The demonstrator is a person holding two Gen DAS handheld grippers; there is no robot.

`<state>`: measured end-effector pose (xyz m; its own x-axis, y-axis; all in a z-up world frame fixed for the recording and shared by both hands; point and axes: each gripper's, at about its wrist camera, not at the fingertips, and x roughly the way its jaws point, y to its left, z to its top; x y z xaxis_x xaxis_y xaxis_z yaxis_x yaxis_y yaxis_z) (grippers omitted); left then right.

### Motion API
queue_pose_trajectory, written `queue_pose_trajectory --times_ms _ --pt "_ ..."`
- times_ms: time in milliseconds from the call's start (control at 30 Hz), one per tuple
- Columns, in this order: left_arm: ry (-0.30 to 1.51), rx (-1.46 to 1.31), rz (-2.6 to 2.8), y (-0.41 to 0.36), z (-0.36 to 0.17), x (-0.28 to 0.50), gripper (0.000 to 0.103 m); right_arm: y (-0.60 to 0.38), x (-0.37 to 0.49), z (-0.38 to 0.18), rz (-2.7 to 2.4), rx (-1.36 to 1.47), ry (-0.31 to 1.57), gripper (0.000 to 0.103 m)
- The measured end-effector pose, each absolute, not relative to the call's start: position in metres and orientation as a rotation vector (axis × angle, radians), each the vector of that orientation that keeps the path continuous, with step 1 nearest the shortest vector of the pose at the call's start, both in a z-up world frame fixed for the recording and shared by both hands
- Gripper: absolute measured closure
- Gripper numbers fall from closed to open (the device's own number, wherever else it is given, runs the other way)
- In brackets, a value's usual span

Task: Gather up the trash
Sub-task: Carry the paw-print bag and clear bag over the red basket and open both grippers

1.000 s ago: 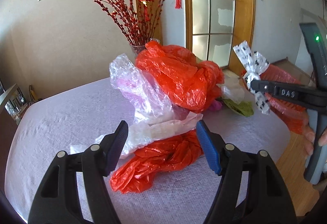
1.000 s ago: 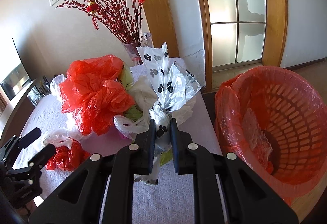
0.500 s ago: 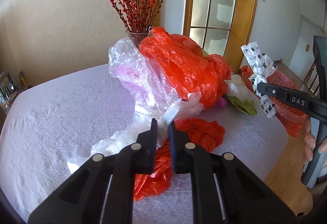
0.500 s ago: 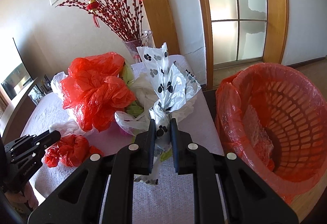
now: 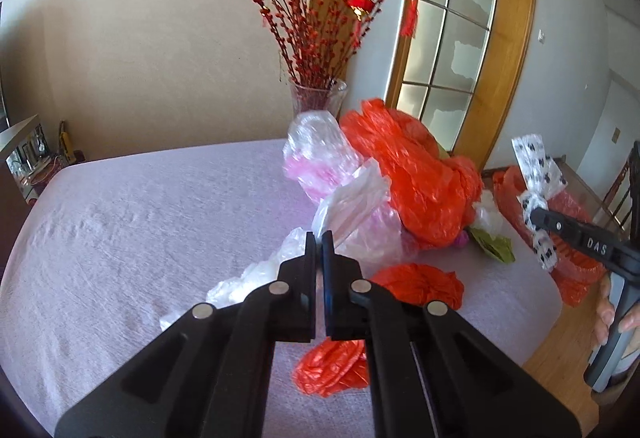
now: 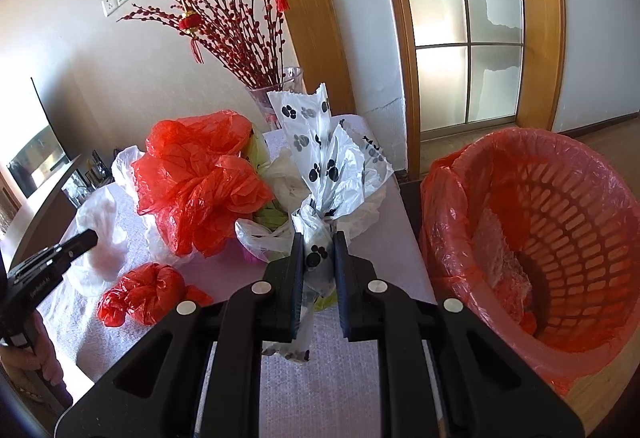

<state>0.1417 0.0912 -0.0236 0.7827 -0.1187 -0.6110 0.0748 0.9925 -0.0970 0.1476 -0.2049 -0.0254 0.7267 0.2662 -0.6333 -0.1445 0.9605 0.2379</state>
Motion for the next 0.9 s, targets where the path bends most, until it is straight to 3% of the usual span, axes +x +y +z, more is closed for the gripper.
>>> queue_pose_trajectory --times_ms 367,900 --pt "0.604 -0.133 -0.142 0.095 0.013 0.145 0.099 -0.217 0.139 -0.02 0.228 0.186 0.703 0.088" --pt "0.546 -0.151 -0.348 0.026 0.061 0.149 0.099 -0.243 0.127 -0.006 0.178 0.176 0.653 0.088"
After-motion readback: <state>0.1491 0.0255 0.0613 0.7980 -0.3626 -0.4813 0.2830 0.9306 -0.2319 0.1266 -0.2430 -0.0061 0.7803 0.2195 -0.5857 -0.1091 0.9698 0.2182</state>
